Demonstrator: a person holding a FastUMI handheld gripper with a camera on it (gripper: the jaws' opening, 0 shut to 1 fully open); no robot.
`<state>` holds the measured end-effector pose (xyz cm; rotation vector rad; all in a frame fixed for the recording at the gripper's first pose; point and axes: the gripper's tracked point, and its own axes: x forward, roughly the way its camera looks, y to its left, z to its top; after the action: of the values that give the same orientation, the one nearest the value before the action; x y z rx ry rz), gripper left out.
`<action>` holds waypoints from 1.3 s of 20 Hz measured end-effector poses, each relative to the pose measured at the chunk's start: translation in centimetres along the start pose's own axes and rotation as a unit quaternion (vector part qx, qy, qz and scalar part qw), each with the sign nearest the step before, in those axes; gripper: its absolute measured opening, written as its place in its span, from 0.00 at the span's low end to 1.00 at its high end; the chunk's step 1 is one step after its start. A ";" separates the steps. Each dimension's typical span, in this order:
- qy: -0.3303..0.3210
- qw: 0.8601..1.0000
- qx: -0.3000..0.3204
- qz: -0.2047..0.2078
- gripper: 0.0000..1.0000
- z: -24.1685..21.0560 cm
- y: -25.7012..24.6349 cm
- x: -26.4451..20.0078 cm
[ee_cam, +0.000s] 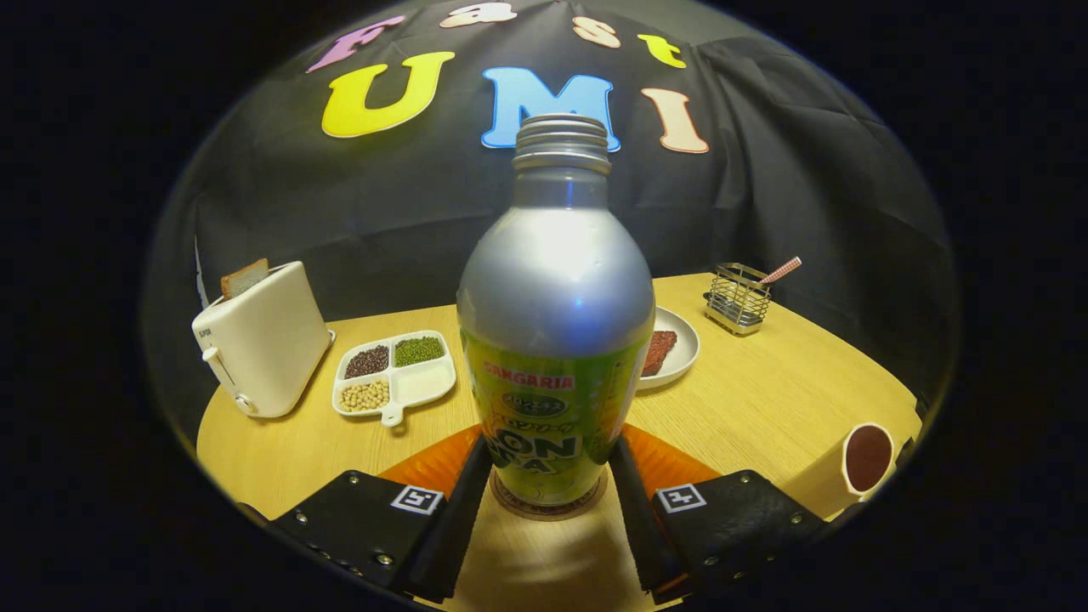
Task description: Take the bottle from table, then pour the juice into the cup, finally place the bottle on the coaster
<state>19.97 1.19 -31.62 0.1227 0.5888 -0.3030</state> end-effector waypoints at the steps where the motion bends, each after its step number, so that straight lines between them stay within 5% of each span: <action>1: 0.003 1.000 -0.009 0.002 0.76 -0.2 0.2 0.2; 16: 0.029 0.998 -0.050 0.007 0.79 -2.4 0.6 1.7; 20: 0.025 0.998 -0.052 0.019 0.84 -2.3 0.8 1.4; 22: 0.023 0.998 -0.051 0.020 1.00 -2.1 0.6 0.8; 26: 0.005 0.999 -0.041 0.036 1.00 -0.9 0.7 -1.3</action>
<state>18.67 2.41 -31.64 0.0666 0.6036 -0.2093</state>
